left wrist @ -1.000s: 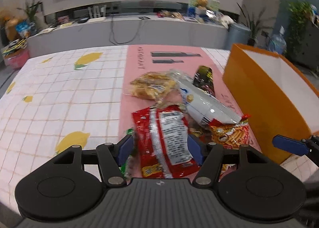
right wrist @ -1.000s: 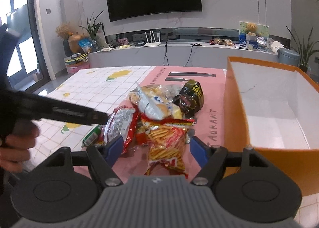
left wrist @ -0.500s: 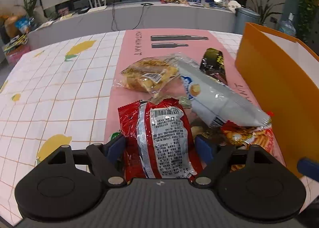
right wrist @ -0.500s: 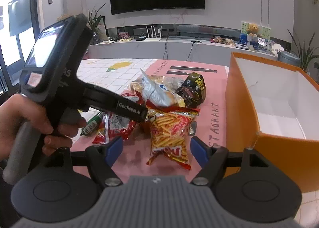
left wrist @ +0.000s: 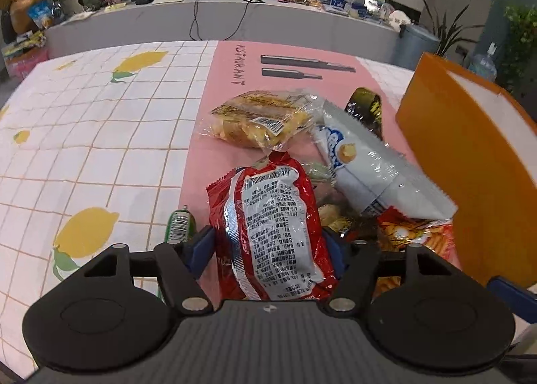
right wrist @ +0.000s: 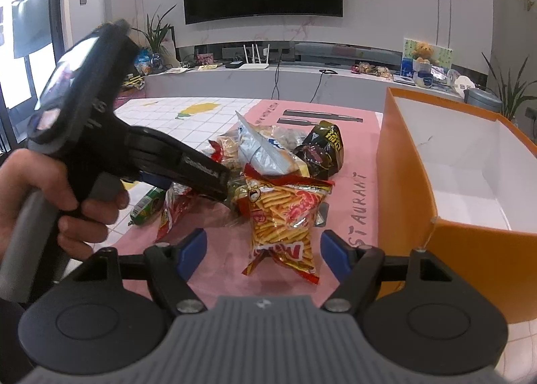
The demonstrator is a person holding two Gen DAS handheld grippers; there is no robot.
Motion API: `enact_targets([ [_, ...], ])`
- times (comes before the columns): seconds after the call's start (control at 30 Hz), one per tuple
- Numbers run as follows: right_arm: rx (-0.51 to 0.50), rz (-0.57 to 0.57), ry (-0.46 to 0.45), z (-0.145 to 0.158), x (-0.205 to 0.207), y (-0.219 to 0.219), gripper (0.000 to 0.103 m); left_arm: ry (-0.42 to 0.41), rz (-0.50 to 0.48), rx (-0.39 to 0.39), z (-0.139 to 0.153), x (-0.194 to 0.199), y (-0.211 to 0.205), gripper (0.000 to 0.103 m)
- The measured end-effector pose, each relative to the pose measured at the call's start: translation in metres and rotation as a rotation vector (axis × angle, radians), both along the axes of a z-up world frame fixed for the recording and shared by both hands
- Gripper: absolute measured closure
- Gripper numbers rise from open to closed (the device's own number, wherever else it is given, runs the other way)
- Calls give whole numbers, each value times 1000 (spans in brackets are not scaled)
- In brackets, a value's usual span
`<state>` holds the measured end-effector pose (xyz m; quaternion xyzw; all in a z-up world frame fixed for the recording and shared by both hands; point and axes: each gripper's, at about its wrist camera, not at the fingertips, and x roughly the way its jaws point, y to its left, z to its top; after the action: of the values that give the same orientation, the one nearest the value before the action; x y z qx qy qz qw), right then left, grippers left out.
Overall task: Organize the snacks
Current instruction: 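Reach the left tool to the red chip bag while the right tool approaches the orange stick-snack bag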
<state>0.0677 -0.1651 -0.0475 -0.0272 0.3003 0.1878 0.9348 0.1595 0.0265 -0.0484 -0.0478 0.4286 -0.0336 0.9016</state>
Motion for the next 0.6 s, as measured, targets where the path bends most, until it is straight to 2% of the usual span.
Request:
enact_targets([
  [0.17,-7,-36,10,-6,7,3,26,28,-18,-3,-2,0,0,26],
  [0.23,-13,-60,14,-9,11,5,22,26,-11,10,-8,1,-2,16],
  [0.4,-42,-75,-4,-17,16,16,17,70,28,20,-22,9,-1,14],
  [0.5,-86,-88,-22,-21,17,25,16,55,30,23,-24,7,-3,23],
  [0.6,-89,-89,-47,-18,13,28,16,42,16,32,-19,2,-3,33],
])
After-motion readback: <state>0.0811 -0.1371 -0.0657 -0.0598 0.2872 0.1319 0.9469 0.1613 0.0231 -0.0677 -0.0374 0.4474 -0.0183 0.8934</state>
